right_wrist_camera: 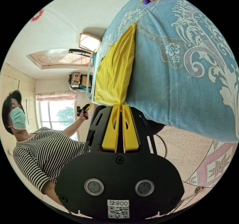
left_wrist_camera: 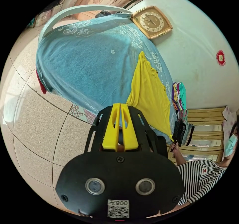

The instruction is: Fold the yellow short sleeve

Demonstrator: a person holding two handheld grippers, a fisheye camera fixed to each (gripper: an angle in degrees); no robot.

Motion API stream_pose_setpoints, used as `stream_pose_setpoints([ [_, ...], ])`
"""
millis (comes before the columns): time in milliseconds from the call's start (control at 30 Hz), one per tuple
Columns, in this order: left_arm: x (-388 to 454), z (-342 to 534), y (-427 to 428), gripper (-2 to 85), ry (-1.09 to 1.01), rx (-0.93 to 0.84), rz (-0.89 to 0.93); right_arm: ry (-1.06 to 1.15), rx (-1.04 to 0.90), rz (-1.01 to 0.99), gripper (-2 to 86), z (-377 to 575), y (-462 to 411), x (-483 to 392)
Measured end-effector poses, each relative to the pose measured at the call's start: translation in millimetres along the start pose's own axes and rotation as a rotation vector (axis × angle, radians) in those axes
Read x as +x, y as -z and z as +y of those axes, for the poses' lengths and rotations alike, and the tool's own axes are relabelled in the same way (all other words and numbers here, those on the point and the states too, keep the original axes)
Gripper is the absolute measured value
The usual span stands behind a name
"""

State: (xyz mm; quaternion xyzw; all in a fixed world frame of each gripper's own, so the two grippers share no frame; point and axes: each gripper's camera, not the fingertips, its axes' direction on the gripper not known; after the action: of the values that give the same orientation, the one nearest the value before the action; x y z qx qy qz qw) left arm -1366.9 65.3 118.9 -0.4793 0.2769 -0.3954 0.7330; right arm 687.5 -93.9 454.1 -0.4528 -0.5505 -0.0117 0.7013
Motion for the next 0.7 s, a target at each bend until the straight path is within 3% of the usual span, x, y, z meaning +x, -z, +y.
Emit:
stream_pose_setpoints([
  [100,20.1,1.1,-12.5,5.6,-0.084,0.010,0.001,-0.008,-0.001,-0.003,1.3,-2.8,-2.5,0.5],
  [267,58.3,-0.6,-59.3,8.7,-0.225,-0.081,-0.175,-0.023,-0.002,-0.012,1.4,-1.6,-5.3,-0.1],
  [467,82.2,8.9,-89.3,3.1,-0.321,-0.098,-0.408,-0.034,-0.013,-0.001,1.4,-4.2,-9.0,-0.5],
  [700,64.0,5.9,-79.2,0.7,-0.226,0.000,-0.206,-0.052,-0.011,-0.010,1.4,-6.0,-9.7,5.0],
])
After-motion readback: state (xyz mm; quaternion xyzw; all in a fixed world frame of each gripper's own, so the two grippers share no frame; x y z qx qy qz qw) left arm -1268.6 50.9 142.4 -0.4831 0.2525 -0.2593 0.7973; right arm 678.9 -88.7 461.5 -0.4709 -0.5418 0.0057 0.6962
